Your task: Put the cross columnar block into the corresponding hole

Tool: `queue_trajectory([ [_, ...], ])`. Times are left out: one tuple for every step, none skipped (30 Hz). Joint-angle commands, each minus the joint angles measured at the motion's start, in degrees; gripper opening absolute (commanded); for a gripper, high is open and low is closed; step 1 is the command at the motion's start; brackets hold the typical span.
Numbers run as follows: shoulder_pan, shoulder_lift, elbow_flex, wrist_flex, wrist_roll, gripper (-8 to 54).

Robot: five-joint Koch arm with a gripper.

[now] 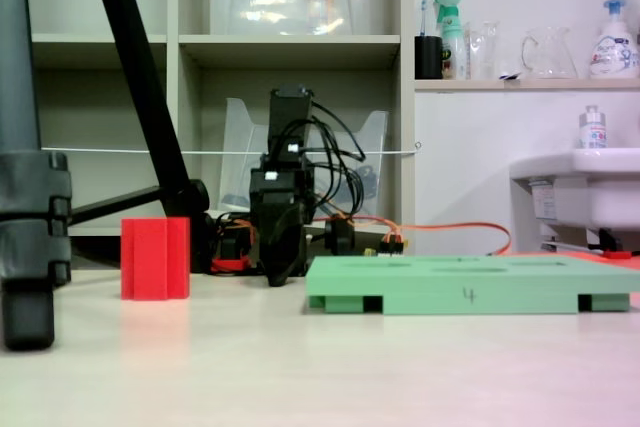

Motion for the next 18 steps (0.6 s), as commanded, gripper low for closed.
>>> queue_trajectory([
  [-1.05, 4.13, 4.31, 2.2, 0.53, 33.8],
  [-1.05, 4.13, 4.31, 2.2, 0.53, 33.8],
  [-1.14, 4.13, 4.31, 2.2, 0.53, 33.8],
  [-1.14, 4.13, 4.31, 2.2, 0.44, 33.8],
  [-1.14, 4.13, 4.31, 2.2, 0.44, 33.8],
  [-1.93, 4.22, 4.31, 2.2, 0.44, 33.9],
  [-2.9, 4.13, 4.31, 2.2, 0.35, 33.9],
  [-3.87, 4.13, 4.48, 2.11, 0.26, 33.9],
  [-4.13, 4.22, 4.75, 1.49, 0.18, 33.8],
  [-3.96, 4.13, 4.83, 1.05, 0.18, 33.7],
  [-3.34, 4.13, 4.83, 0.7, 0.79, 33.7],
  [-2.2, 4.13, 4.92, -0.44, 5.01, 33.7],
  [-1.93, 4.22, 4.48, -0.79, 18.72, 33.6],
  [-1.76, 4.13, 3.43, -0.88, 31.46, 33.5],
  [0.18, 4.22, -0.44, -0.79, 48.87, 33.0],
  [3.96, 4.22, -4.04, -0.53, 56.51, 30.8],
  [6.06, 4.22, -6.94, -0.35, 56.95, 29.4],
  [6.59, 4.22, -10.72, 1.58, 58.97, 28.7],
])
